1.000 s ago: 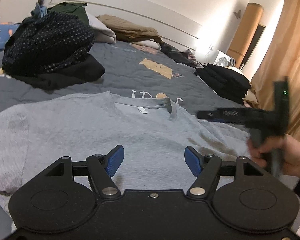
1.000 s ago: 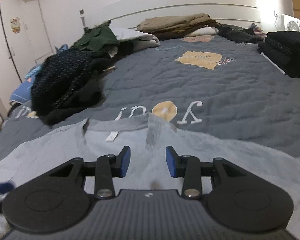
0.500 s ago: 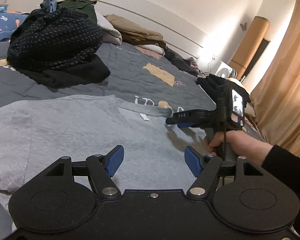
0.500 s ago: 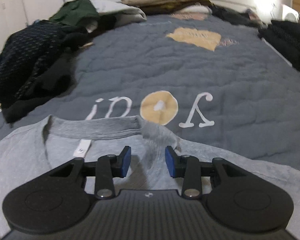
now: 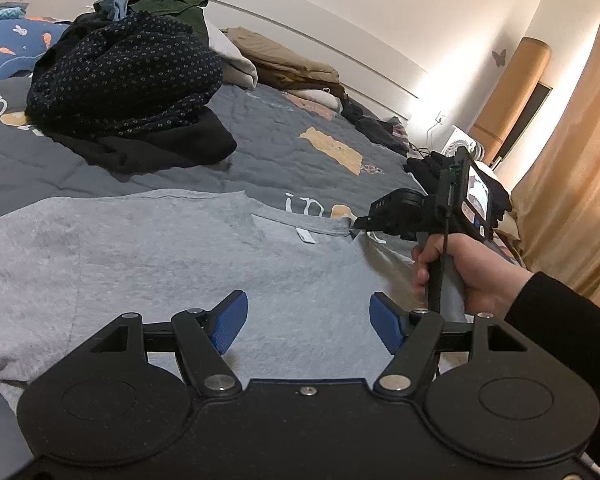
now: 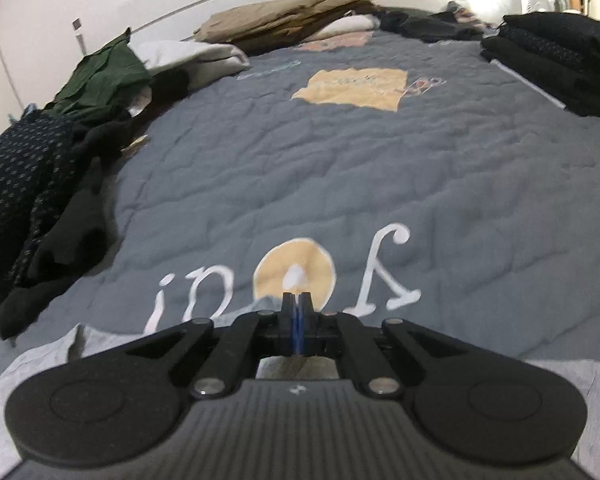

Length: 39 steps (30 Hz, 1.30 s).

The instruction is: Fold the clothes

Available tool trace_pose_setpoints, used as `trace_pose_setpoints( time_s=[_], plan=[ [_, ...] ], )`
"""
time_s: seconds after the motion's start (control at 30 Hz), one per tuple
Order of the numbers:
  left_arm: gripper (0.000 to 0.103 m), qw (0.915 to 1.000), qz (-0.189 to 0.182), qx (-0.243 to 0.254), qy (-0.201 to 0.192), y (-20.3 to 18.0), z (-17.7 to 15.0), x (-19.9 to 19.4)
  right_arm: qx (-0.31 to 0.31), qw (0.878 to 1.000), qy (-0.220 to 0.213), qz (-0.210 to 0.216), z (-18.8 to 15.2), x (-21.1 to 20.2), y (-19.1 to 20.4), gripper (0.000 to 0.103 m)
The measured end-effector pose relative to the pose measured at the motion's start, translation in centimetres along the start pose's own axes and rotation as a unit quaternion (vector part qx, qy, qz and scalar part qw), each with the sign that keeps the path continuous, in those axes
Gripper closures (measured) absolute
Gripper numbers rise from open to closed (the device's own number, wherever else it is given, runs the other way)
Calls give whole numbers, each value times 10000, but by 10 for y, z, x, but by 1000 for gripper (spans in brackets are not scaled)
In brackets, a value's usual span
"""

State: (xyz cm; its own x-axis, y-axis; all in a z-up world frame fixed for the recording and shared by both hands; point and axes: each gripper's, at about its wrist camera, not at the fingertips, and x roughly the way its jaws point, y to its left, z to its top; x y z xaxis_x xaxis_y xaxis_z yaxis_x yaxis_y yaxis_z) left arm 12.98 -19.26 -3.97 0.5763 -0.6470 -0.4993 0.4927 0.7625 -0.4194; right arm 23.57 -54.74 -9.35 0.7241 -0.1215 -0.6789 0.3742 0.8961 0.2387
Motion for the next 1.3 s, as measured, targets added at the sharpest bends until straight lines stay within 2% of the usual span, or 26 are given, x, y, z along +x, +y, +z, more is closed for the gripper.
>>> trace_pose_setpoints(
  time_s=[0.1, 0.23, 0.33, 0.47, 0.5, 0.63, 0.8, 0.93, 1.1, 1.17, 1.3],
  plan=[
    [36, 10000, -2, 7, 10, 0, 0, 0, 181, 9995, 199, 181, 1, 7, -4, 101],
    [34, 10000, -16, -18, -12, 2, 2, -2, 70, 9996, 47, 278, 1, -16, -2, 95],
    [34, 9999, -21, -82, -64, 3, 3, -5, 105, 9989, -206, 409, 1, -54, -5, 88],
    [34, 9998, -28, -136, -155, 5, 6, -11, 136, 9966, -457, 668, -8, -119, -8, 69],
    [34, 9997, -27, -159, -184, 5, 8, -13, 172, 9957, -519, 745, -15, -137, -9, 67],
    [34, 9996, -24, -172, -229, 4, 9, -18, 282, 9923, -658, 1016, -47, -208, -9, 65],
    [34, 9996, -20, -131, -236, 0, 7, -23, 254, 9884, -843, 1241, -96, -270, -3, 65],
    [34, 9997, -11, -85, -225, -3, 4, -28, 174, 9886, -769, 1284, -129, -287, 3, 65],
    [34, 9996, 101, 149, -195, -4, -4, -41, 80, 9893, -742, 1256, -162, -279, 0, 65],
    [33, 9994, 234, 194, -141, 2, -10, -49, 208, 9906, -588, 1221, -170, -272, -3, 65],
    [33, 9982, 590, 9, -104, 24, -26, -70, 348, 9867, -455, 1520, -170, -259, 1, 65]
  ],
)
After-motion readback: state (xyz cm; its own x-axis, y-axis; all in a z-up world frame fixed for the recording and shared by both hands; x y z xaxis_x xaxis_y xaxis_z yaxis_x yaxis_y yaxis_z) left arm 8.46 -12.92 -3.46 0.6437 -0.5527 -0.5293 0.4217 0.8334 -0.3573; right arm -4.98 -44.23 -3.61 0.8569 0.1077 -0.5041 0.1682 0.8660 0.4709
